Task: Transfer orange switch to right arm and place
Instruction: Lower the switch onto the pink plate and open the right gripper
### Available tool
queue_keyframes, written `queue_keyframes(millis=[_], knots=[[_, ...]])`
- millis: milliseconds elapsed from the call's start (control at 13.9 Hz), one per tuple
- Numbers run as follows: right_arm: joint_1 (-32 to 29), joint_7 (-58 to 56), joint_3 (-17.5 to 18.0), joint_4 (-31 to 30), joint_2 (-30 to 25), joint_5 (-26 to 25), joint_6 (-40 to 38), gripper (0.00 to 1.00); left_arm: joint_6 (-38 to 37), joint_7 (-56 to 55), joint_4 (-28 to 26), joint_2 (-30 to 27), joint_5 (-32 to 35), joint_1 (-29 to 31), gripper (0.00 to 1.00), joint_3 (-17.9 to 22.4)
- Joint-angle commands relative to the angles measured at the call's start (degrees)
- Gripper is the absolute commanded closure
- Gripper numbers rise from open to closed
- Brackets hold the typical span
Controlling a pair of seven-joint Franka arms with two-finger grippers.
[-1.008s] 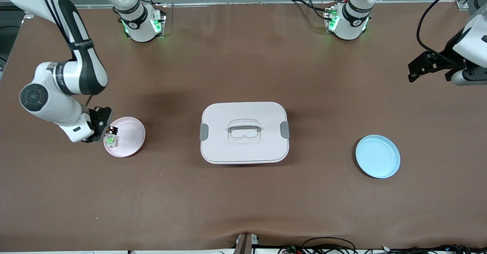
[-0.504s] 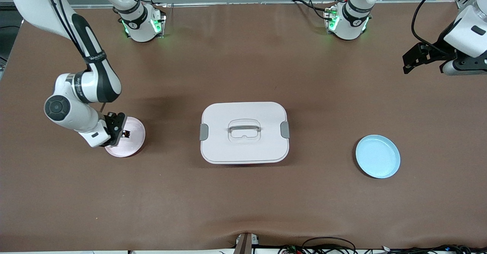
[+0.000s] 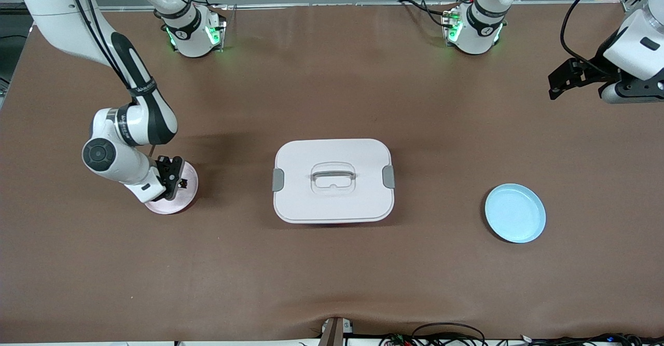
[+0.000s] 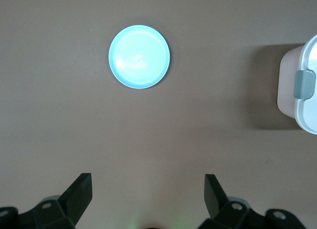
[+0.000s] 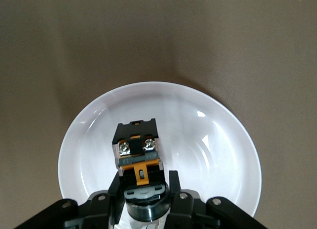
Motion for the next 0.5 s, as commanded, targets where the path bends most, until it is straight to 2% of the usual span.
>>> queue_keyframes(millis=[0, 360, 432], knots=[[-0.1, -0.4, 0.0, -0.6, 0.3, -2.3, -0.3, 1.00, -1.1, 0.9, -0.1, -1.1, -1.0, -0.2, 0.00, 1.0], [-0.6, -0.7, 0.0, -1.9, 0.2, -2.3, -0.1, 0.98, -0.6, 0.0, 1.4, 0.2, -0.9, -0.2, 0.00, 1.2], [-0.6, -0.7, 0.0, -1.9, 0.2, -2.3, -0.1, 0.94, -0.6, 0.6, 1.4, 0.2, -0.9, 0.0, 0.00, 1.3]])
